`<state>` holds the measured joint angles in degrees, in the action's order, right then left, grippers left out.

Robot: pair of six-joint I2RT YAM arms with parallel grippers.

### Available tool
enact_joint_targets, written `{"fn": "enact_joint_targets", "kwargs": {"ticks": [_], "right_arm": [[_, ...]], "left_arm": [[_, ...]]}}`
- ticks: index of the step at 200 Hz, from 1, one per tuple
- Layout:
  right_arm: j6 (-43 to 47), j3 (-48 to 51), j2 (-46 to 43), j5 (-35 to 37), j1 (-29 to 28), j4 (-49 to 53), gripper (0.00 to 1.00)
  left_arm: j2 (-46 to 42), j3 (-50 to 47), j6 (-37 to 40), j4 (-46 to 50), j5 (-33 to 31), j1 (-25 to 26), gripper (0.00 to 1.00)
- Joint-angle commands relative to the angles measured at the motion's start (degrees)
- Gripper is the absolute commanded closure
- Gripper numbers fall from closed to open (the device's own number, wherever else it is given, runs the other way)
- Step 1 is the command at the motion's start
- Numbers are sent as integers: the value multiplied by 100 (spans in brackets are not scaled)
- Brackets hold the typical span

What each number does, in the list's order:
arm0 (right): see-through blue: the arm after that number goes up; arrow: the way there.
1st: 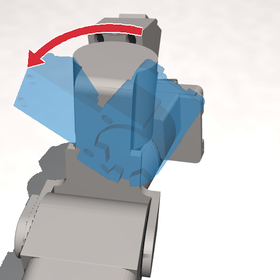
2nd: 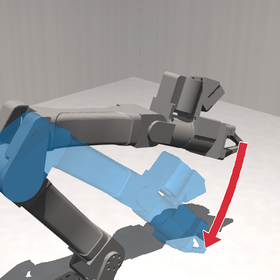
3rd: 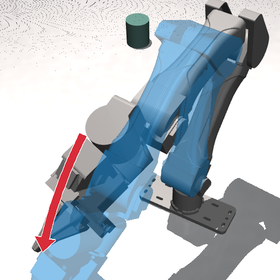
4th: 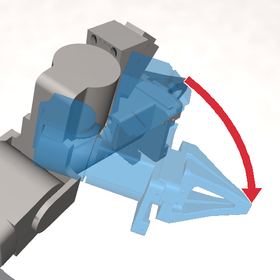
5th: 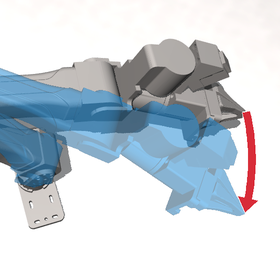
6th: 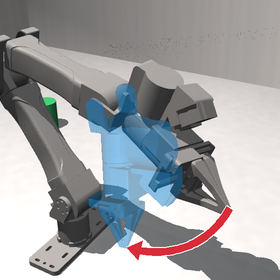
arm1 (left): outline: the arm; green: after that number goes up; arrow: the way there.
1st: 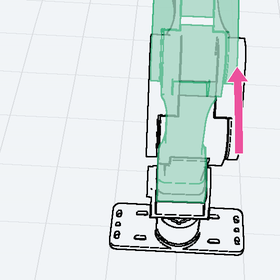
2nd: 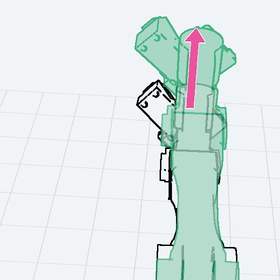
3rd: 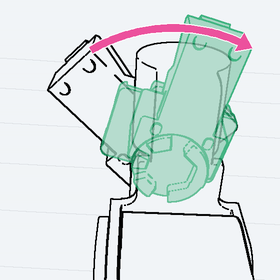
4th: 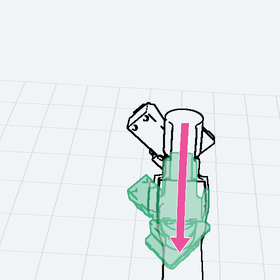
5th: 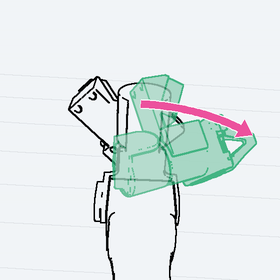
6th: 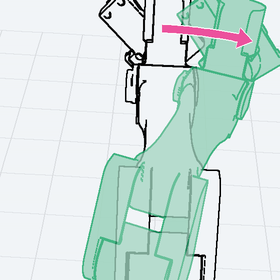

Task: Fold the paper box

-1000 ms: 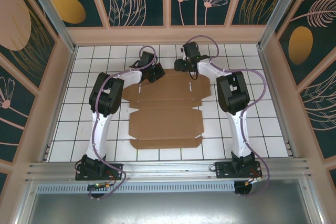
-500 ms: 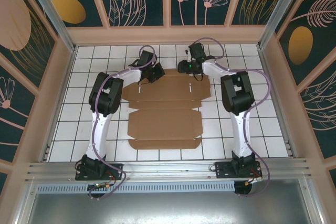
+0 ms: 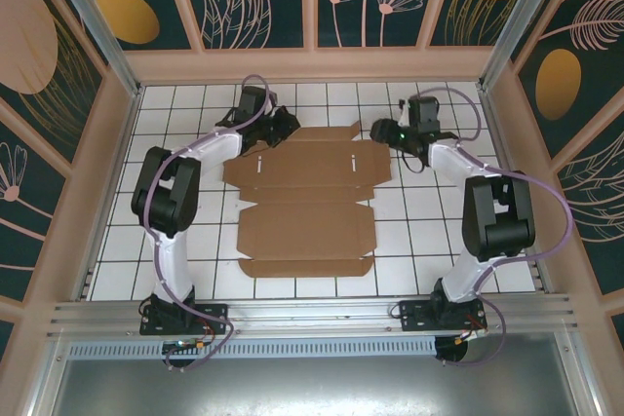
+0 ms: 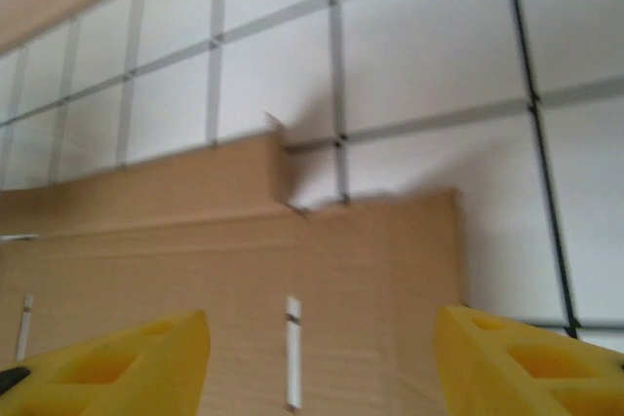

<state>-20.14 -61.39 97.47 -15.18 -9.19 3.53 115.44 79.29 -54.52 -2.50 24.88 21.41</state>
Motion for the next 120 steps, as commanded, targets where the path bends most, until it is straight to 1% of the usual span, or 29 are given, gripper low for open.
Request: {"fn": "enact_joint_targets", "kwargs": {"ticks": [1, 28, 57, 76, 109, 120], "right_arm": [[-361, 444, -67, -533, 275, -489, 37], [-421, 581, 378, -1330, 459, -778, 35], [-334, 591, 758, -1908, 478, -938, 35], [-280, 502, 993, -2163, 510, -917, 36], [-280, 514, 1128, -2147, 626, -880, 38], [-279, 548, 1174, -2260, 638, -937, 38]], "left_arm": [[14, -597, 39, 40, -38, -5, 96], [102, -965, -9, -78, -67, -5, 99], [239, -1090, -32, -137, -109, -8, 100], [333, -1147, -47, -144, -113, -16, 100], [404, -1333, -119, -255, -73, -74, 100], [416, -1379, -112, -281, -65, -92, 100]]}}
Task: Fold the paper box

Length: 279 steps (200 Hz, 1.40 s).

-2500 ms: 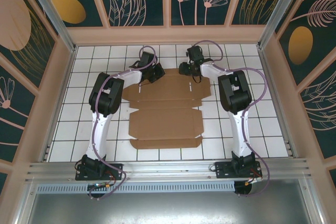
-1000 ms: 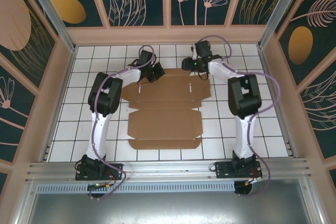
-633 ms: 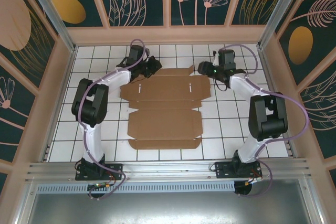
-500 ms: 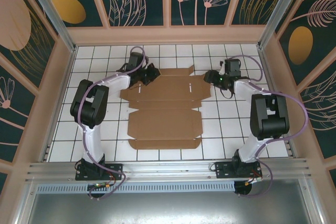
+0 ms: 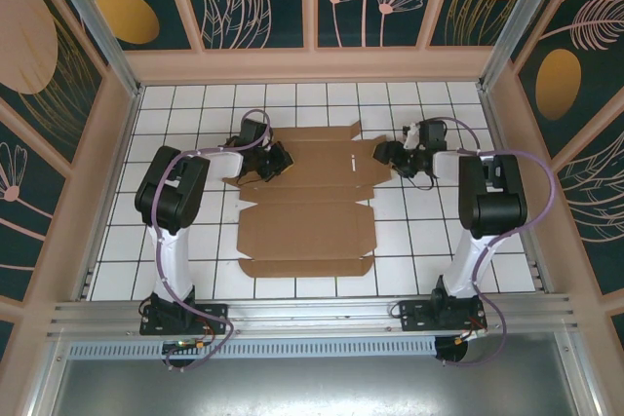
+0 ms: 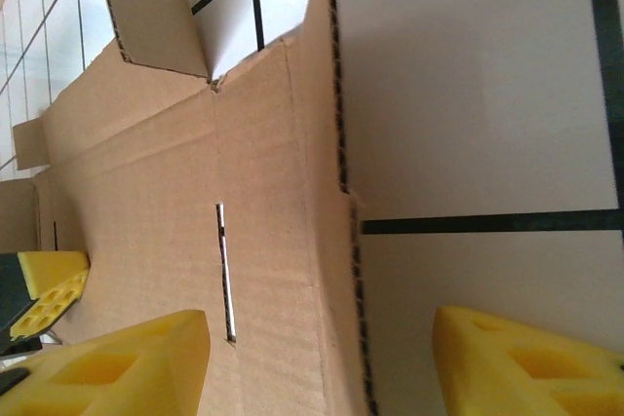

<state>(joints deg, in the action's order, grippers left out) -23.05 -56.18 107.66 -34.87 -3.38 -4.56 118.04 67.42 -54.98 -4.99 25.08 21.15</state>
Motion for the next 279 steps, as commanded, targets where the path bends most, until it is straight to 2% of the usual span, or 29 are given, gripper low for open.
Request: {"fn": "enact_joint_targets", "kwargs": {"ticks": [1, 21, 64, 88, 114, 170, 187, 224, 238, 255, 279], "right_arm": [[11, 28, 162, -314, 56, -135, 38], [-127, 16, 440, -828, 56, -250, 41], [-408, 241, 686, -1243, -16, -682, 46], [-404, 115, 889, -1522, -169, -560, 46], [-407, 104, 944, -1417, -306, -533, 46], [-420, 172, 1074, -1674, -383, -670, 47], [-419, 195, 1066, -1529, -366, -650, 52], [-392, 244, 679, -1117, -295, -591, 74], [-292, 159, 474, -955, -325, -451, 78], [-82, -70, 263, -580, -429, -46, 88], [160, -407, 86, 24, -568, 539, 95]], "left_arm": [[157, -198, -66, -34, -83, -62, 100], [189, -238, -72, -59, -74, -84, 100], [235, -261, -79, -45, -82, -156, 100], [243, -276, -94, -72, -82, -163, 100], [262, -290, -101, -89, -75, -165, 100], [307, -317, -126, -142, -34, -196, 100], [307, -317, -136, -147, -31, -202, 100], [283, -330, -142, -142, -47, -227, 100], [285, -343, -151, -155, -48, -232, 100], [290, -357, -166, -169, -42, -234, 100], [240, -395, -210, -224, -39, -232, 100]]}}
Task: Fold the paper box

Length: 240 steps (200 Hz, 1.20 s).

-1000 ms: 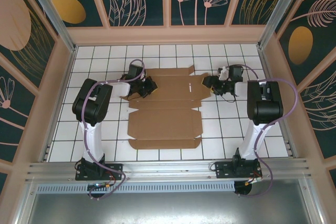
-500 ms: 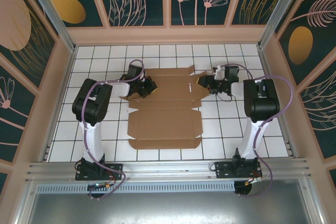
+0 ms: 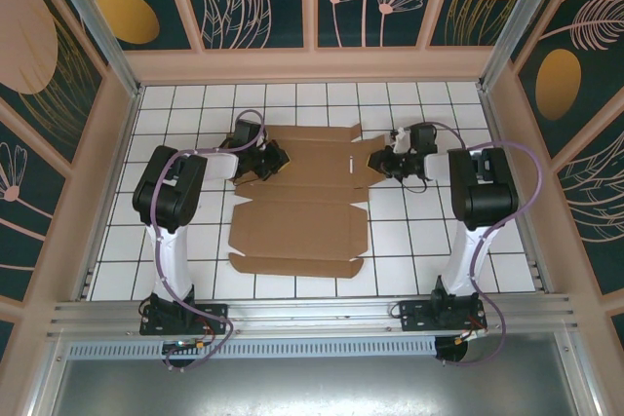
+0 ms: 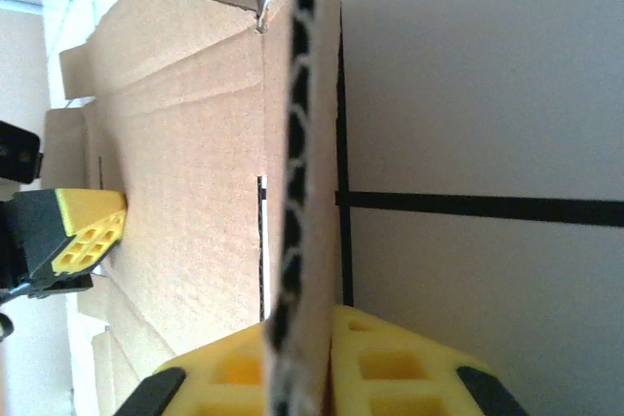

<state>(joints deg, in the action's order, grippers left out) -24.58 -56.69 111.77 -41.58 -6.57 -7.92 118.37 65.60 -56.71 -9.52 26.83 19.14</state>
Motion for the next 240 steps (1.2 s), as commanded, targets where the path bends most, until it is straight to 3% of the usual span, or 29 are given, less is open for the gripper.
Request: {"fn": "enact_joint_targets", "kwargs": {"ticks": [1, 39, 96, 150, 240], "right_arm": [[326, -372, -328, 722, -253, 900, 96], [814, -931, -445, 1655, -534, 1847, 98], [858, -1976, -185, 2968, -932, 3118, 100], [928, -3360, 399, 5040, -1701, 4490, 100], [691, -5146, 1821, 7016, -3007, 5821, 96]], "left_arm": [[206, -218, -40, 225, -214, -27, 100], [125, -306, -87, 128, -180, -22, 100], [89, -329, -159, 38, -152, 102, 100], [68, -320, -232, -6, -136, 186, 100], [134, -261, -238, 19, -138, 196, 100]]}}
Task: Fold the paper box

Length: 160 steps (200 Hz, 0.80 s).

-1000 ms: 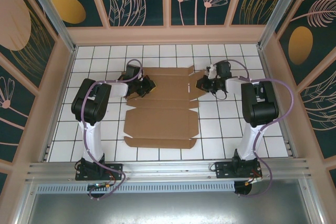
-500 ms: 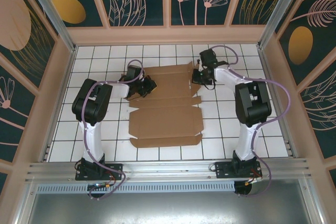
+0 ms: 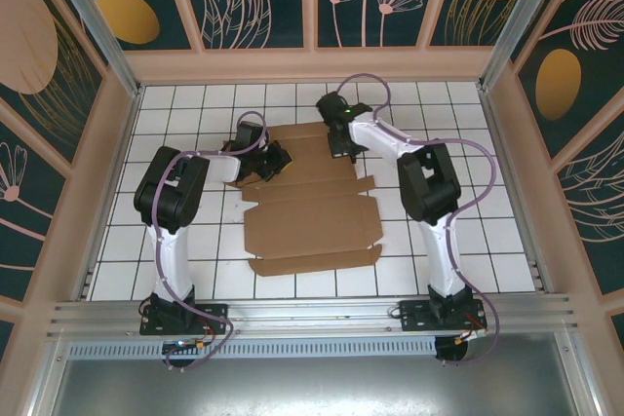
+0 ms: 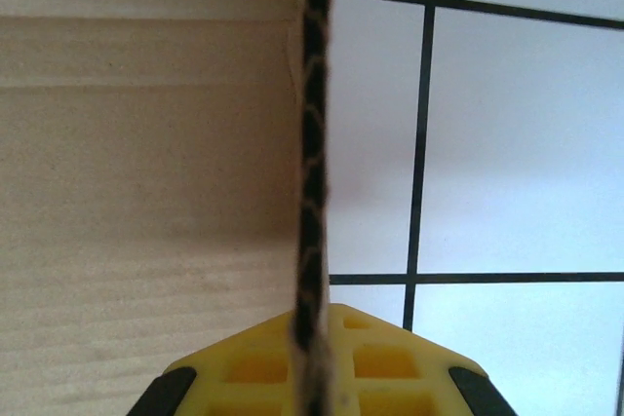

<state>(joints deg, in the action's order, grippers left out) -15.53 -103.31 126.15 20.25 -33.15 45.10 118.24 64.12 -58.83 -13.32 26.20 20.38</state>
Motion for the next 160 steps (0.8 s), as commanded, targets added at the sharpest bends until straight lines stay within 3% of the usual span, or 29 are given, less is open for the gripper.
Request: {"fn": "enact_joint_targets", "kwargs": {"ticks": [1, 95, 124, 160], "right_arm": [[-214, -495, 401, 854, -363, 531, 96], [-382, -1856, 1456, 1375, -901, 1304, 88], [-340, -1698, 1150, 1572, -806, 1289, 86], [-84, -1021, 323, 1062, -601, 715, 76]], "left_arm": [[143, -111, -25, 404, -82, 71, 100], [171, -66, -1, 582, -202, 73, 100], [176, -48, 55, 663, -245, 62, 100], [156, -1, 95, 712, -257, 36, 100]]}}
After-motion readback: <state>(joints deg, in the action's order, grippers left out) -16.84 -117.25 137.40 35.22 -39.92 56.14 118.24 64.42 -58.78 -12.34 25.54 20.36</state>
